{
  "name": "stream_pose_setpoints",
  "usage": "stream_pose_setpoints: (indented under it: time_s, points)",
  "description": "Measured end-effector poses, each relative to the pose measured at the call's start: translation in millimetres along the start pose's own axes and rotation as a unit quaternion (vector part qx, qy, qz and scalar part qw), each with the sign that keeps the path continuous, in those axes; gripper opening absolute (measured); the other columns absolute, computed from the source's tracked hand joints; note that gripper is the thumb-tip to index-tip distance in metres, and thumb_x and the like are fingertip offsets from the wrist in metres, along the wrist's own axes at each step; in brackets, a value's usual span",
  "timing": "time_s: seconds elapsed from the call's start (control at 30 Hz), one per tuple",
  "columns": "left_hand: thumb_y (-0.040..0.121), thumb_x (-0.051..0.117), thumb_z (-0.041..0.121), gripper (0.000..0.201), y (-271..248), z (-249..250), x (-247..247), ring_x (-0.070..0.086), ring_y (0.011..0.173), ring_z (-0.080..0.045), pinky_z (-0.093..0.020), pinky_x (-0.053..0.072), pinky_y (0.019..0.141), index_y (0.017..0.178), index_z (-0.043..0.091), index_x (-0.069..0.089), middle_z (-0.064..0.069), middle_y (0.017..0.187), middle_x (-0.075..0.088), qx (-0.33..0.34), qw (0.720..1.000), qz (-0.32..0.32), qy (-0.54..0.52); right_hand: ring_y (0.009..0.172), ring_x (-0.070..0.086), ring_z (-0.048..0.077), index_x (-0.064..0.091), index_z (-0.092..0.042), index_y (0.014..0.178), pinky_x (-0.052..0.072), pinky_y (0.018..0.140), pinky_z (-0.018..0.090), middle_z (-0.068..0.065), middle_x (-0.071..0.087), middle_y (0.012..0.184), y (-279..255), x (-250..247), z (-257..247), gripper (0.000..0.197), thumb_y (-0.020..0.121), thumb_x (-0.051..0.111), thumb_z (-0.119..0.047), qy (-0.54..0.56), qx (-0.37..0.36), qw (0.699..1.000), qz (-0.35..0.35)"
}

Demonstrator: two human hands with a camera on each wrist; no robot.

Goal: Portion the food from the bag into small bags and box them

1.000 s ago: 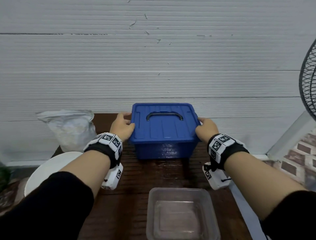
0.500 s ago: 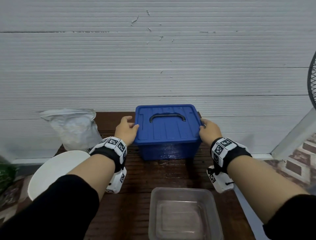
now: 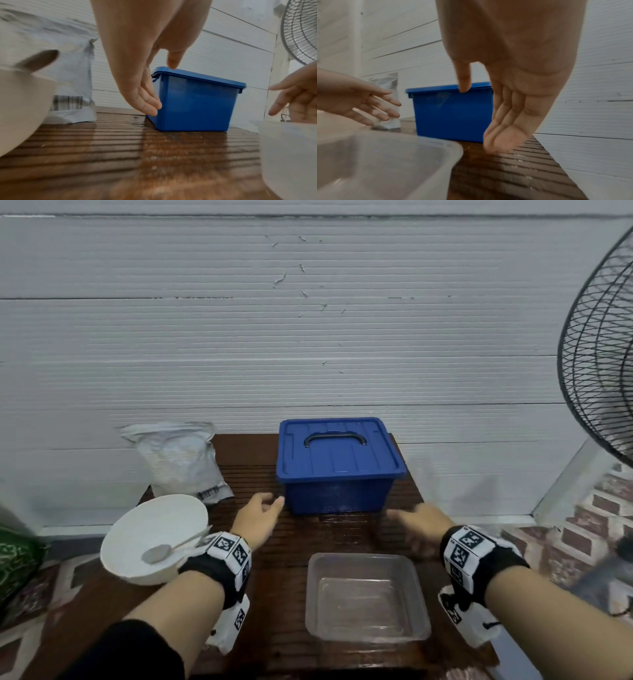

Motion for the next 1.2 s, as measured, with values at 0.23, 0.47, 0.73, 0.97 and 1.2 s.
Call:
stream_pose_setpoints:
  time_s: [0.23,0.47,0.73,0.97,1.2]
  points:
    - [0.095,0.056,0.036,0.045,-47,-49,-2,0.048,0.127,-0.019,-0.020,0.034,0.099,0.136,0.017,0.050,-0.003,0.138,0.053,-0.013,0.981,-0.060,0.183,0.037,0.057,0.018,0.047,-0.005,0.071,0.048,0.038,0.027,0.008,0.057,0.043,-64,48,32,0.025,0.093,0.052,-0.015,-0.084,0.068,0.979,-0.171]
    - [0.091,0.062,0.034,0.057,-56,-74,-1,0.031,0.141,-0.012,-0.020,0.019,0.112,0.143,0.020,0.042,0.005,0.155,0.031,0.043,0.962,-0.088,0.255,0.100,0.064,0.029,0.057,-0.003,0.110,0.051,0.093,0.035,0.012,0.062,0.105,-47,60,27,0.023,0.097,0.047,-0.019,-0.103,0.019,0.992,-0.068]
    - [0.088,0.067,0.036,0.058,-53,-87,-6,0.033,0.139,-0.007,-0.022,0.022,0.114,0.141,0.029,0.045,0.014,0.152,0.033,0.076,0.966,-0.066,0.237,0.076,0.068,0.039,0.056,-0.006,0.110,0.059,0.058,0.046,0.025,0.057,0.114,-20,61,24,0.025,0.096,0.055,-0.027,0.186,0.092,0.977,0.052]
    - [0.087,0.066,0.039,0.058,-48,-94,-5,0.030,0.140,-0.006,-0.038,0.010,0.119,0.141,0.030,0.045,0.016,0.152,0.034,0.076,0.968,-0.057,0.231,0.071,0.068,0.036,0.062,-0.004,0.114,0.054,0.038,0.033,0.021,0.056,0.123,-4,53,14,0.021,0.095,0.055,-0.011,0.252,0.098,0.955,0.121]
    - [0.086,0.068,0.039,0.057,-45,-96,-5,0.031,0.139,-0.005,-0.037,0.007,0.119,0.138,0.032,0.047,0.017,0.150,0.036,0.079,0.971,-0.057,0.219,0.092,0.067,0.039,0.064,-0.004,0.109,0.059,0.072,0.045,0.018,0.061,0.116,8,52,16,0.019,0.091,0.059,-0.006,0.234,0.105,0.955,0.147]
Point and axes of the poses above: each hand's wrist, its own y-axis towards the middle knuckle, its own x-axis out of the palm, z = x × y, the point moved 9 cm from there along y, towards the middle knuckle
